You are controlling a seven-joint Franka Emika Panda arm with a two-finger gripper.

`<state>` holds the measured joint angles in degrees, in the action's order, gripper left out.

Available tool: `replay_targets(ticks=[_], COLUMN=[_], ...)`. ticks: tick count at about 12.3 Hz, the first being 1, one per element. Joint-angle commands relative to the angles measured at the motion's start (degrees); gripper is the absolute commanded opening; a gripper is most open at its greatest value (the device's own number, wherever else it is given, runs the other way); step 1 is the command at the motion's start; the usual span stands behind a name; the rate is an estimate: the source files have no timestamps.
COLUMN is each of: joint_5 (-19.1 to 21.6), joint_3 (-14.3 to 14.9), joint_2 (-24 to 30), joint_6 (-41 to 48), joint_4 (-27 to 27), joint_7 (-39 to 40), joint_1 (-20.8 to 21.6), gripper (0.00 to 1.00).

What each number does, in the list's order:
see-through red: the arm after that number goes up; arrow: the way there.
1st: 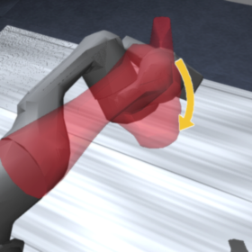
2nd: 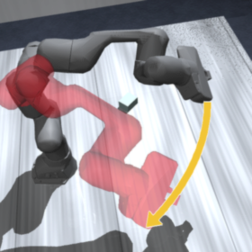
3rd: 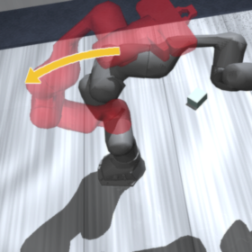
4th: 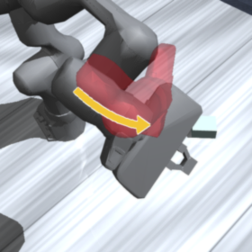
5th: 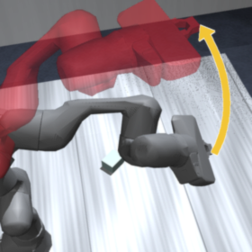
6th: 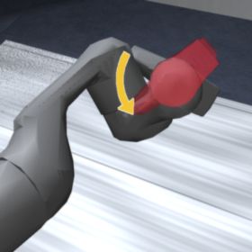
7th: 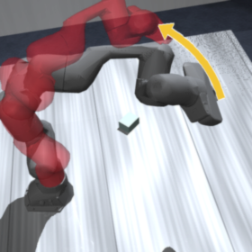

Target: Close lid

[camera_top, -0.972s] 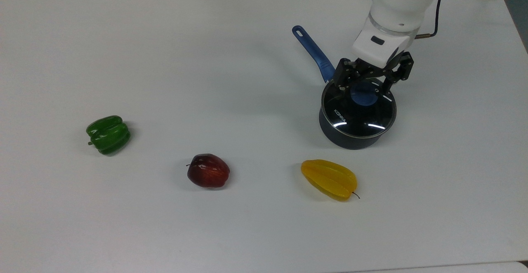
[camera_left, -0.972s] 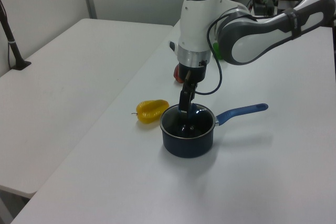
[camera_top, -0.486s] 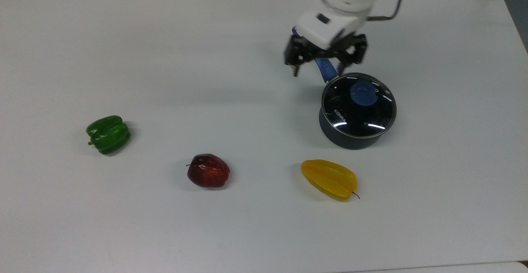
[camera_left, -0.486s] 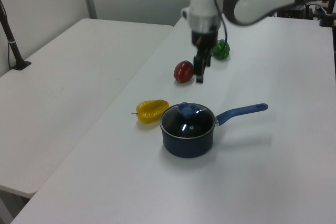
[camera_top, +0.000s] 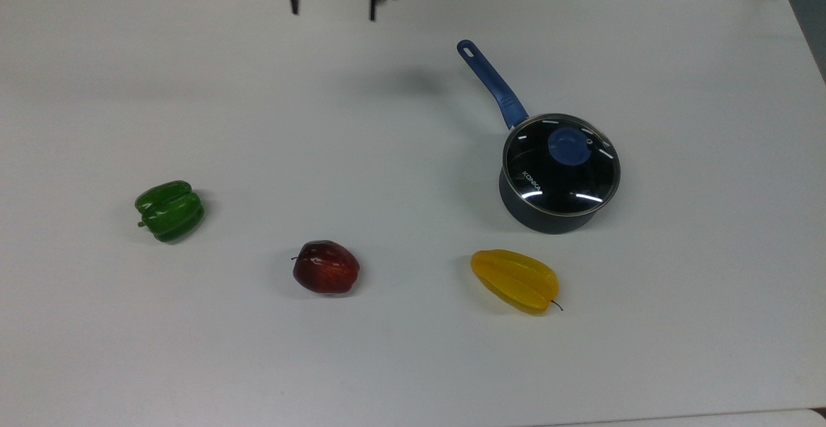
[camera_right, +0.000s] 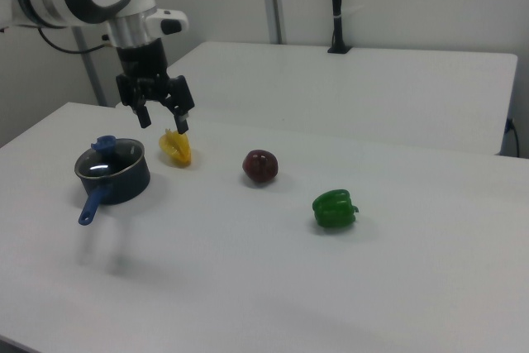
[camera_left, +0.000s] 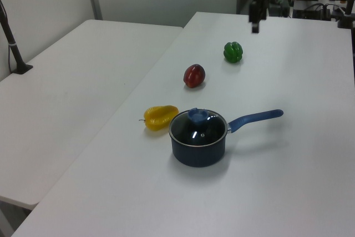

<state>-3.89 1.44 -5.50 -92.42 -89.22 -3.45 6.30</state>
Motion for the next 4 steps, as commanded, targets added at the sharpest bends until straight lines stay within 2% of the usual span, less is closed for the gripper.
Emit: replay_targets(ticks=[1, 4], joint_5=[0.8, 0.7], joint_3=[-2.8, -2.2], joint_2=[4.9, 4.8], joint_6=[2.9, 1.6], joint_4=[-3.9, -3.3], joint_7=[8.0, 6.2], joint_1=[-8.3, -8.8], gripper=[1.0, 1.0])
